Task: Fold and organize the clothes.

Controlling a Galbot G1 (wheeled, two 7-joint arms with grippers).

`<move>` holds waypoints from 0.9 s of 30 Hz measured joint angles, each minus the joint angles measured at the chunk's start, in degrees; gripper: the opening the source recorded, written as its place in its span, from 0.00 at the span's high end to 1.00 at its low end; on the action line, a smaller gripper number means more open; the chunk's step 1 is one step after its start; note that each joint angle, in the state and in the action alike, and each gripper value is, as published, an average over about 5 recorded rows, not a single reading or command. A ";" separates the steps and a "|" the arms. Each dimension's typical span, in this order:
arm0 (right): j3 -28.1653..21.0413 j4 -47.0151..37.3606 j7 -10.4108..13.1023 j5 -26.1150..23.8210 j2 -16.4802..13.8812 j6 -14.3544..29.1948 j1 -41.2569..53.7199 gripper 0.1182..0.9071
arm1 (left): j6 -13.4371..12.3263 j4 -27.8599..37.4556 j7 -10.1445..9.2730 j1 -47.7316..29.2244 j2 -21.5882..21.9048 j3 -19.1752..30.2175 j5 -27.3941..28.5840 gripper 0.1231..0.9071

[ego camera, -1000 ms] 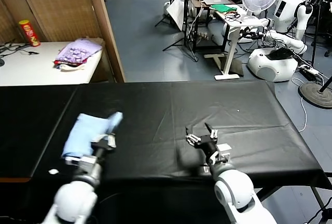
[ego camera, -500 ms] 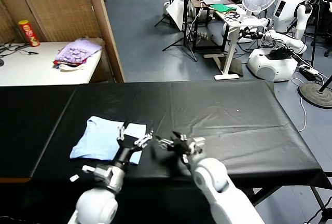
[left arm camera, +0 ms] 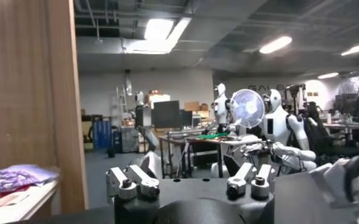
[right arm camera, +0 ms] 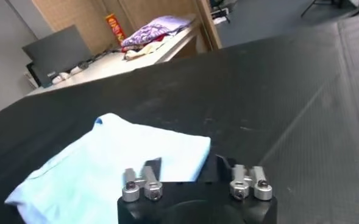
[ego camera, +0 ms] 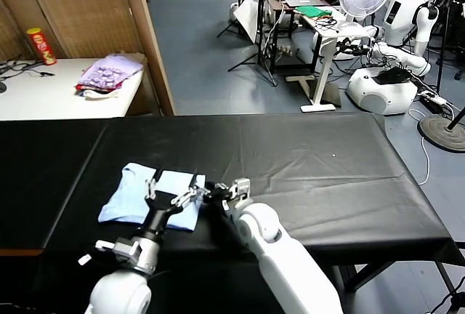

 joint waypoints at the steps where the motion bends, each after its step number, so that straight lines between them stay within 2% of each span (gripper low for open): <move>1: -0.20 -0.47 -0.71 -1.74 -0.15 0.96 0.25 0.74 | -0.19 0.00 -0.10 0.14 0.05 -0.27 0.00 0.14; 3: -0.54 -1.64 -2.14 -6.42 -0.63 3.39 0.83 0.87 | -0.59 0.14 -0.48 0.37 0.09 -0.68 0.14 0.14; 6: -0.69 -3.54 -3.73 -15.15 -1.69 7.76 1.51 0.99 | -1.31 0.69 -1.23 0.75 0.10 -1.17 0.65 0.14; 9: -0.32 -4.50 -4.68 -22.36 -3.22 12.08 1.45 0.99 | -2.30 1.43 -1.79 1.23 0.13 -1.76 1.12 0.14; 12: 0.23 -3.61 -5.72 -25.90 -5.23 15.60 0.63 0.97 | -2.99 2.25 -2.47 1.68 0.20 -2.42 0.53 0.14; 15: 0.99 -0.81 -6.38 -27.29 -7.89 18.23 -0.94 0.83 | -3.31 3.30 -3.18 1.94 0.29 -3.28 -0.84 0.14; 17: 1.63 1.61 -6.10 -27.55 -9.84 19.06 -2.38 0.69 | -3.16 4.07 -3.63 2.12 0.39 -3.89 -1.26 0.14; 23: 5.18 10.83 -3.39 -26.26 -15.26 19.12 -9.29 0.31 | -0.50 4.74 -4.84 3.49 0.98 -5.31 -3.11 0.14; 25: 6.83 14.26 -2.43 -25.25 -16.73 18.67 -12.30 0.21 | 0.71 4.37 -5.71 4.18 1.30 -5.89 -5.05 0.14; 27: 8.60 17.65 -1.44 -23.90 -17.97 17.85 -15.38 0.16 | 1.90 3.85 -6.82 4.91 1.76 -6.50 -7.11 0.14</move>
